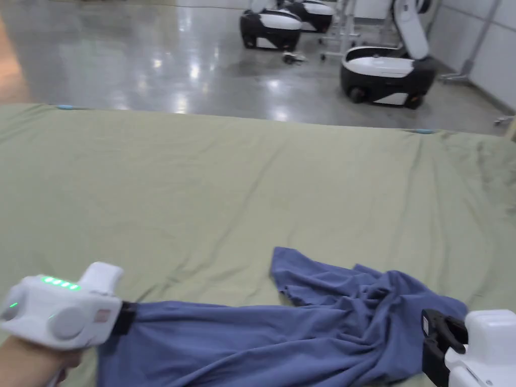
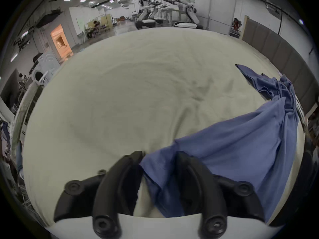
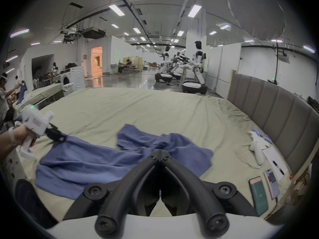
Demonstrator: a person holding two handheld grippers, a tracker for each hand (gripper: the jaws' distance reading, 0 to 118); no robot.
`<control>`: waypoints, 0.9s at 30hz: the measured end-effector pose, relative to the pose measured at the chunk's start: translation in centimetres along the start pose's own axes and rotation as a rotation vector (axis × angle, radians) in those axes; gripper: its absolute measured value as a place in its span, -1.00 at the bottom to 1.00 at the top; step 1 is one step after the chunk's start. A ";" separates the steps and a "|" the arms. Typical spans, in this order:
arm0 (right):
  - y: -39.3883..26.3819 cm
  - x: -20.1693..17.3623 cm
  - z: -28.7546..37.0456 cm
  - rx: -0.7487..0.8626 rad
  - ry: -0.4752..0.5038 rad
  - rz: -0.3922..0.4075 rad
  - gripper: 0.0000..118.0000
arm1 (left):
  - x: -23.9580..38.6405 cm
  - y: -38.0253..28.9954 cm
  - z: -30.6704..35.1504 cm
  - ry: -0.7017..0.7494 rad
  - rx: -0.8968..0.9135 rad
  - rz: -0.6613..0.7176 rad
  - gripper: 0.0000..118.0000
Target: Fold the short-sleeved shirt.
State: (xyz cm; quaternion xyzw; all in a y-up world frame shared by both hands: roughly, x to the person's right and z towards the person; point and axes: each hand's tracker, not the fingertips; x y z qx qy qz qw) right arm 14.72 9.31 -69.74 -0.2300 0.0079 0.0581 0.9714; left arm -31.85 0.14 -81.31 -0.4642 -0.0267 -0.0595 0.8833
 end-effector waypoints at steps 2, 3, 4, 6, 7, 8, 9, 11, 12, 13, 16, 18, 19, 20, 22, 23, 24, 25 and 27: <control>0.5 2.9 -1.9 -0.032 -0.063 -0.002 -1.00 | 0.2 -0.4 1.4 -0.022 0.010 -0.019 -0.77; 0.8 4.9 -3.5 -0.078 -0.075 -0.004 -1.00 | 0.4 -0.7 1.9 -0.030 0.013 -0.014 -0.83; 1.1 6.5 -5.1 -0.122 -0.084 -0.003 -1.00 | 0.4 -0.8 2.5 -0.032 0.018 -0.026 -0.87; 1.6 9.2 -8.7 -0.188 -0.094 0.010 -1.00 | -0.6 -0.8 4.3 -0.042 0.054 0.002 -0.87; 1.7 10.6 -10.6 -0.218 -0.124 0.004 -0.99 | -0.9 -0.7 5.5 -0.064 0.084 0.033 -0.87; 1.8 11.7 -11.9 -0.230 -0.140 -0.009 -0.96 | -0.9 -0.7 6.5 -0.065 0.098 0.043 -0.87; 1.9 13.0 -13.7 -0.258 -0.116 -0.052 -0.82 | -1.0 -0.4 7.8 -0.059 0.124 0.036 -0.88; 2.2 15.1 -17.0 -0.377 -0.024 -0.188 0.53 | -1.0 -0.3 9.6 -0.067 0.139 0.027 -0.88; 1.9 16.0 -18.9 -0.464 0.005 -0.264 1.00 | -0.9 -0.2 10.3 -0.062 0.151 0.021 -0.88; 1.3 16.5 -19.7 -0.509 0.019 -0.306 0.92 | -0.6 0.1 10.6 -0.062 0.152 0.011 -0.88; 0.0 16.2 -21.5 -0.501 -0.092 -0.254 0.86 | -0.3 0.3 11.6 -0.056 0.154 -0.012 -0.88; 0.0 15.8 -22.6 -0.576 -0.063 -0.259 0.73 | -0.4 0.8 11.2 -0.050 0.156 -0.017 -0.88; -0.3 15.4 -22.9 -0.642 -0.047 -0.274 0.15 | -0.4 1.0 11.2 -0.046 0.156 -0.019 -0.88; -0.6 15.2 -23.0 -0.702 -0.030 -0.284 -0.39 | -0.5 1.2 11.2 -0.040 0.155 -0.019 -0.88; -0.1 14.9 -22.5 -0.720 -0.041 -0.290 -0.88 | -1.1 1.5 10.2 -0.026 0.156 -0.024 -0.88; 0.3 15.2 -22.2 -0.717 -0.022 -0.296 -0.88 | -1.2 1.6 10.2 -0.020 0.157 -0.026 -0.88; 0.8 15.5 -21.9 -0.722 -0.018 -0.317 -0.88 | -1.3 1.8 10.1 -0.016 0.158 -0.027 -0.88; 1.5 16.0 -21.3 -0.694 -0.022 -0.366 -0.88 | -1.1 2.1 10.0 -0.009 0.163 -0.031 -0.88; 3.5 17.0 -19.2 -0.598 -0.047 -0.404 -0.88 | -1.5 2.7 10.2 0.002 0.164 -0.030 -0.88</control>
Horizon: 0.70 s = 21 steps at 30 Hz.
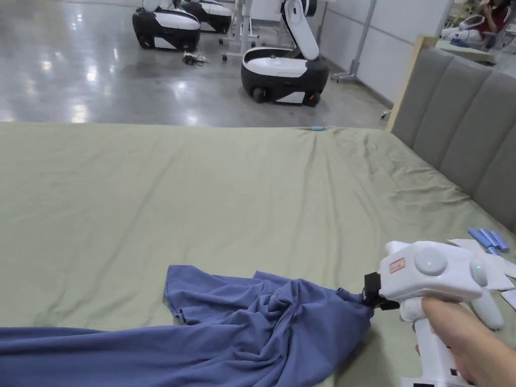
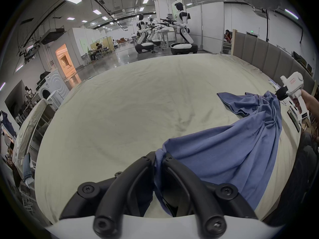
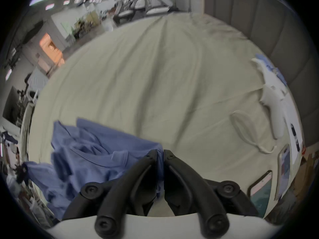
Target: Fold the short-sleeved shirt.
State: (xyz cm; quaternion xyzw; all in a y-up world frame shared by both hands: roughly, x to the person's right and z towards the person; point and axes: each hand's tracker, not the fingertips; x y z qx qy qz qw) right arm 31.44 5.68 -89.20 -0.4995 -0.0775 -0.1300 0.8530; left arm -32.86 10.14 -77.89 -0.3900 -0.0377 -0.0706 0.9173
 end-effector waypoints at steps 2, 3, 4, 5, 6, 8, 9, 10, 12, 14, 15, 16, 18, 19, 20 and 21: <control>1.0 0.4 2.4 0.046 0.049 -0.034 -0.88 | -0.1 0.8 0.6 0.022 0.017 -0.008 -0.88; 1.3 0.5 4.5 0.075 0.074 -0.043 -0.88 | -0.5 1.4 1.1 0.029 0.032 -0.004 -0.88; 1.8 0.4 6.0 0.100 0.091 -0.038 -0.88 | -1.0 2.1 1.7 0.036 0.052 0.017 -0.88; 2.2 0.2 7.3 0.129 0.103 -0.030 -0.88 | -1.6 2.8 2.2 0.031 0.057 0.029 -0.88; 2.8 -0.2 8.9 0.174 0.107 -0.019 -0.89 | -1.9 3.6 2.9 0.039 0.065 0.026 -0.89; 3.3 -1.3 13.0 0.267 0.126 0.020 -0.90 | -2.7 5.5 4.5 0.087 0.136 0.028 -0.89; 3.9 -1.9 14.9 0.323 0.133 0.037 -0.90 | -3.3 6.6 5.5 0.100 0.160 0.027 -0.89; 4.7 -2.5 16.8 0.373 0.135 0.064 -0.90 | -3.7 7.7 6.6 0.129 0.196 0.039 -0.90; 5.5 -3.3 20.5 0.452 0.135 0.101 -0.90 | -4.8 9.9 8.8 0.148 0.250 0.051 -0.90; 7.1 -4.2 24.0 0.521 0.135 0.134 -0.90 | -6.2 12.2 10.7 0.137 0.288 0.081 -0.90; 7.8 -4.4 25.7 0.560 0.127 0.141 -0.90 | -6.8 13.4 11.6 0.146 0.309 0.089 -0.90; 8.7 -4.7 27.5 0.594 0.133 0.146 -0.90 | -7.5 15.1 12.5 0.168 0.336 0.087 -0.90; 10.7 -5.6 30.1 0.662 0.125 0.183 -0.90 | -9.4 18.1 13.0 0.202 0.393 0.085 -0.90; 11.9 -6.0 31.2 0.707 0.097 0.205 -0.90 | -10.3 19.9 13.7 0.207 0.431 0.097 -0.90; 12.9 -6.5 32.2 0.741 0.080 0.218 -0.90 | -11.0 21.5 14.2 0.209 0.460 0.117 -0.90; 14.0 -7.0 33.2 0.779 0.076 0.224 -0.89 | -11.8 23.2 14.6 0.202 0.478 0.141 -0.90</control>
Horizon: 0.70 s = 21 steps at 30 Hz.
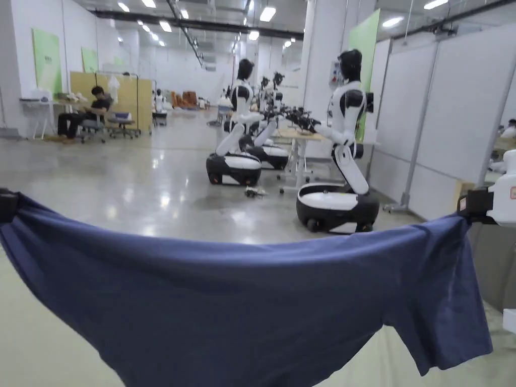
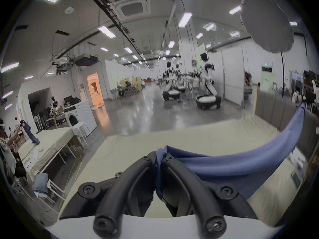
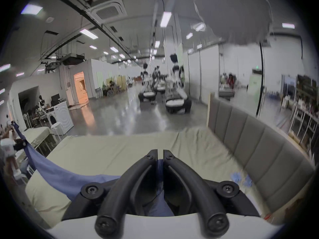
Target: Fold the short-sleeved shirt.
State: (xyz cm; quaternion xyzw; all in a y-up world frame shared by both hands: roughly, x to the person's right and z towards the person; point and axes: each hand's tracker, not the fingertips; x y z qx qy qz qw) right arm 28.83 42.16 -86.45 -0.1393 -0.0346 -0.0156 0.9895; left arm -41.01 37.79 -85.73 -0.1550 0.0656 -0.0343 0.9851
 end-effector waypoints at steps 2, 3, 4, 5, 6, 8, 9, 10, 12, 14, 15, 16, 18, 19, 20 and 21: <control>2.4 -0.4 -0.5 0.057 -0.019 0.007 -0.89 | -0.6 2.6 -1.6 -0.003 0.011 0.036 -0.90; 3.6 -0.6 -1.0 0.069 -0.017 -0.018 -0.90 | -0.7 4.0 -2.1 0.011 0.040 0.031 -0.90; 4.6 -0.8 -1.4 0.087 -0.009 -0.037 -0.90 | -0.6 5.1 -2.5 0.037 0.087 0.001 -0.90; 5.3 -1.0 -1.7 0.105 -0.011 -0.049 -0.90 | 0.3 5.9 -2.4 0.049 0.113 -0.017 -0.90; 5.7 -1.3 -2.1 0.121 -0.018 -0.068 -0.90 | 0.6 6.8 -2.8 0.064 0.125 -0.019 -0.90; 6.4 -1.6 -3.1 0.129 -0.012 -0.087 -0.90 | 0.8 7.8 -4.0 0.056 0.133 0.003 -0.90; 6.6 -1.7 -3.7 0.137 -0.012 -0.095 -0.89 | 0.9 8.2 -4.7 0.053 0.138 0.006 -0.90; 6.4 -1.8 -4.6 0.139 -0.013 -0.099 -0.90 | 1.1 8.3 -5.6 0.057 0.138 0.013 -0.90; 6.0 -1.9 -6.0 0.139 -0.027 -0.097 -0.90 | 1.3 7.9 -7.1 0.050 0.141 0.027 -0.90; 4.7 -1.9 -7.5 0.129 -0.033 -0.110 -0.90 | 2.1 6.8 -8.3 0.055 0.135 0.038 -0.90; 3.8 -1.7 -8.5 0.107 -0.030 -0.129 -0.90 | 2.4 5.8 -9.1 0.048 0.124 0.046 -0.90; 2.7 -1.6 -9.5 0.079 -0.032 -0.141 -0.89 | 2.7 4.6 -10.1 0.046 0.112 0.047 -0.90; 0.2 -1.6 -11.5 0.038 -0.049 -0.139 -0.90 | 4.1 2.1 -11.2 0.047 0.080 0.033 -0.90; -1.3 -1.6 -12.6 0.015 -0.056 -0.137 -0.90 | 4.5 0.7 -12.1 0.055 0.064 0.026 -0.90; -2.4 -1.5 -13.4 -0.012 -0.067 -0.139 -0.90 | 4.9 -0.4 -12.7 0.058 0.049 0.027 -0.90; -3.9 -1.4 -14.4 -0.053 -0.069 -0.144 -0.90 | 5.5 -1.8 -13.1 0.065 0.043 0.038 -0.90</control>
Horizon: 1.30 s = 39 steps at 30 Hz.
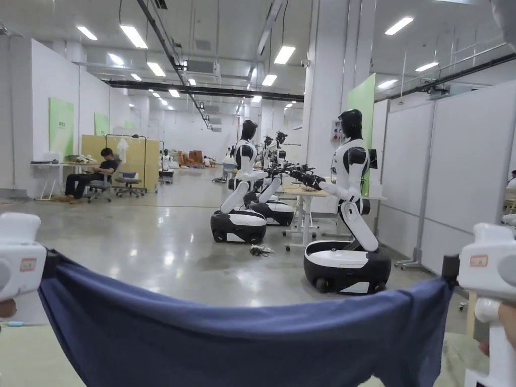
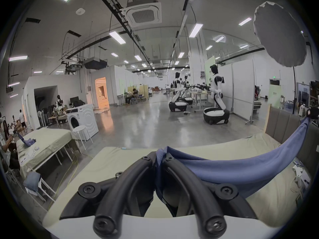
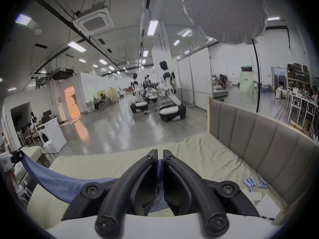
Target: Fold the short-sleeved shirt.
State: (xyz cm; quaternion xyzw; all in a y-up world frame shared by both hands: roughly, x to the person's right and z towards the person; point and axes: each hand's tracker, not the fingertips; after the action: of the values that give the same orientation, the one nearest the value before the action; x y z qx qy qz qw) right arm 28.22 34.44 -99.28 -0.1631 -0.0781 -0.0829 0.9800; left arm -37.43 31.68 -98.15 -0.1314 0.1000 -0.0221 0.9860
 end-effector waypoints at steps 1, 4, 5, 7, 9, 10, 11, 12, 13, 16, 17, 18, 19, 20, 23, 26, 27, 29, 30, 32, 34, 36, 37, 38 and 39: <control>-1.3 0.2 -0.8 -0.025 -0.001 -0.009 -0.89 | 0.5 -1.5 -0.4 0.003 -0.004 0.007 -0.90; -4.0 1.2 -1.9 -0.051 -0.021 -0.012 -0.89 | 1.2 -4.7 -0.6 -0.014 -0.014 0.023 -0.90; -4.5 1.4 -1.7 -0.057 -0.028 -0.013 -0.89 | 1.3 -5.3 -0.5 -0.028 -0.028 0.032 -0.90; -5.5 2.3 -0.9 -0.072 -0.027 -0.032 -0.89 | 1.4 -6.5 0.3 -0.048 -0.061 0.043 -0.90; -6.4 3.1 0.6 -0.089 -0.026 -0.030 -0.89 | 0.9 -7.4 2.0 -0.061 -0.061 0.057 -0.90; -7.0 3.4 1.6 -0.093 -0.025 -0.024 -0.90 | 0.7 -7.9 3.0 -0.071 -0.069 0.072 -0.90; -7.6 3.8 2.5 -0.094 -0.022 -0.023 -0.89 | 0.5 -8.5 4.0 -0.078 -0.077 0.087 -0.90; -8.4 4.2 3.7 -0.111 -0.023 -0.015 -0.89 | -0.1 -9.0 5.2 -0.082 -0.093 0.092 -0.90; -9.4 4.7 5.1 -0.121 -0.023 -0.013 -0.89 | -0.4 -9.9 6.7 -0.089 -0.104 0.098 -0.90; -13.6 5.9 9.1 -0.156 -0.007 0.023 -0.90 | -1.6 -13.7 11.7 -0.153 -0.148 0.148 -0.90; -15.1 6.4 10.3 -0.163 -0.003 0.031 -0.90 | -1.8 -15.2 13.4 -0.156 -0.151 0.155 -0.90; -17.4 7.1 11.7 -0.184 0.006 0.039 -0.90 | -1.9 -17.3 15.4 -0.165 -0.184 0.158 -0.90; -19.7 7.8 13.0 -0.203 0.013 0.032 -0.89 | -2.0 -19.4 17.3 -0.164 -0.222 0.156 -0.89; -21.8 8.4 13.9 -0.244 0.027 0.031 -0.89 | -2.5 -21.6 18.6 -0.164 -0.267 0.152 -0.89; -28.9 10.9 16.3 -0.346 0.028 0.021 -0.89 | -3.3 -29.1 23.4 -0.187 -0.390 0.181 -0.89; -35.3 13.4 17.3 -0.446 0.005 0.033 -0.89 | -4.6 -35.7 25.7 -0.174 -0.556 0.197 -0.89; -36.9 14.0 17.1 -0.484 -0.022 0.041 -0.89 | -4.7 -37.4 25.7 -0.161 -0.599 0.165 -0.89; -38.6 14.8 16.4 -0.492 -0.042 0.066 -0.89 | -4.9 -39.1 25.3 -0.159 -0.615 0.148 -0.89; -39.1 15.0 16.2 -0.471 -0.066 0.097 -0.89 | -4.9 -39.5 25.2 -0.159 -0.598 0.156 -0.89; -38.9 15.2 16.7 -0.385 -0.013 0.094 -0.50 | -5.1 -38.9 25.8 -0.165 -0.511 0.162 -0.80; -37.8 14.8 18.1 -0.311 0.010 0.101 1.00 | -5.3 -37.4 27.4 -0.095 -0.414 0.114 0.41; -36.8 14.7 20.6 -0.188 0.080 0.108 0.89 | -6.6 -36.4 29.6 -0.117 -0.314 0.105 0.89; -36.1 12.9 23.4 -0.153 0.106 0.098 0.93 | -7.0 -35.8 31.6 -0.130 -0.230 0.076 0.88; -35.8 12.1 24.9 -0.124 0.123 0.105 0.94 | -7.2 -35.6 32.9 -0.095 -0.199 0.045 0.88; -35.6 11.4 26.5 -0.092 0.153 0.104 0.93 | -7.4 -35.6 34.1 -0.064 -0.166 0.022 0.88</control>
State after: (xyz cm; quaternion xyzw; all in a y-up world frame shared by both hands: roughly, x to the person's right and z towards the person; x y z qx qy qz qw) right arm 29.25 8.45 -61.52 -0.2049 0.0094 -0.0476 0.9776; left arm -38.39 6.59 -55.10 -0.2124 0.0713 0.0016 0.9746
